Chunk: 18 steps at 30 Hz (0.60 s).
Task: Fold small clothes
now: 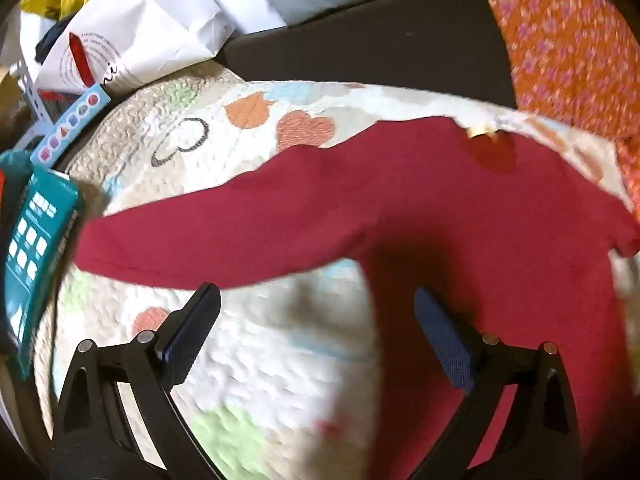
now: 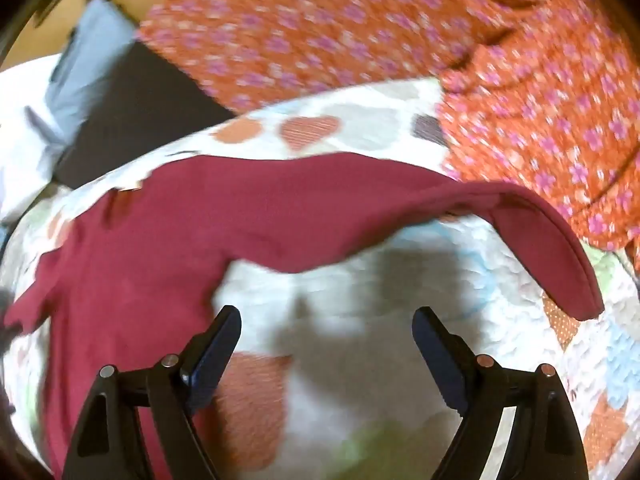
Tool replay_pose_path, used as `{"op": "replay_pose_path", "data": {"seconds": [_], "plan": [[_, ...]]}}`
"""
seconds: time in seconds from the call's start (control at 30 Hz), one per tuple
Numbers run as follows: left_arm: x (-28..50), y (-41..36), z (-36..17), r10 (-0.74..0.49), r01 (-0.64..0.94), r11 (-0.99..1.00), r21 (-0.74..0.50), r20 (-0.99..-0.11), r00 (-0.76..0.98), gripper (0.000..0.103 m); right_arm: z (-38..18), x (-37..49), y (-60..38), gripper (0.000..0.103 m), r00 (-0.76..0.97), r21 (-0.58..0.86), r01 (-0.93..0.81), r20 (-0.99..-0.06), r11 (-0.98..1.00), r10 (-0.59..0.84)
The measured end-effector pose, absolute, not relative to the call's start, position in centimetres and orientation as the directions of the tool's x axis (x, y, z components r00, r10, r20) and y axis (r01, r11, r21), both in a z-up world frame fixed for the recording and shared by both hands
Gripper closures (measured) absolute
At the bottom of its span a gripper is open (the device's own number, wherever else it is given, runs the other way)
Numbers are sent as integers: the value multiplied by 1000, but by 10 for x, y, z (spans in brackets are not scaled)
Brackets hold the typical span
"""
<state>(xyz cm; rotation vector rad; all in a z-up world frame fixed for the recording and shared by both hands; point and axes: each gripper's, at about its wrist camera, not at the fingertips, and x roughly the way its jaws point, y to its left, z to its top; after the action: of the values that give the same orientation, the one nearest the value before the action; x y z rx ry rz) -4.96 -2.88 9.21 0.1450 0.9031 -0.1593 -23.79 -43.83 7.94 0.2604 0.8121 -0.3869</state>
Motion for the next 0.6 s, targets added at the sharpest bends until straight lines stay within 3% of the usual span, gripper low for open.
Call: {"op": "replay_pose_path", "data": {"seconds": [0.23,0.4,0.6], "plan": [[-73,-69,103,-126,207,978,0,-793,596,5,104,-216,-371,16,681,105,287,-721,952,-125],[-79,-75,107,-115,243,968,61,-753,648,5,124,-211,-320,16,739,55,208,-663,976,-120],[-74,-79,100,-117,270,960,77,-766,633,5,138,-193,-294,16,754,106,167,-654,980,-58]]}}
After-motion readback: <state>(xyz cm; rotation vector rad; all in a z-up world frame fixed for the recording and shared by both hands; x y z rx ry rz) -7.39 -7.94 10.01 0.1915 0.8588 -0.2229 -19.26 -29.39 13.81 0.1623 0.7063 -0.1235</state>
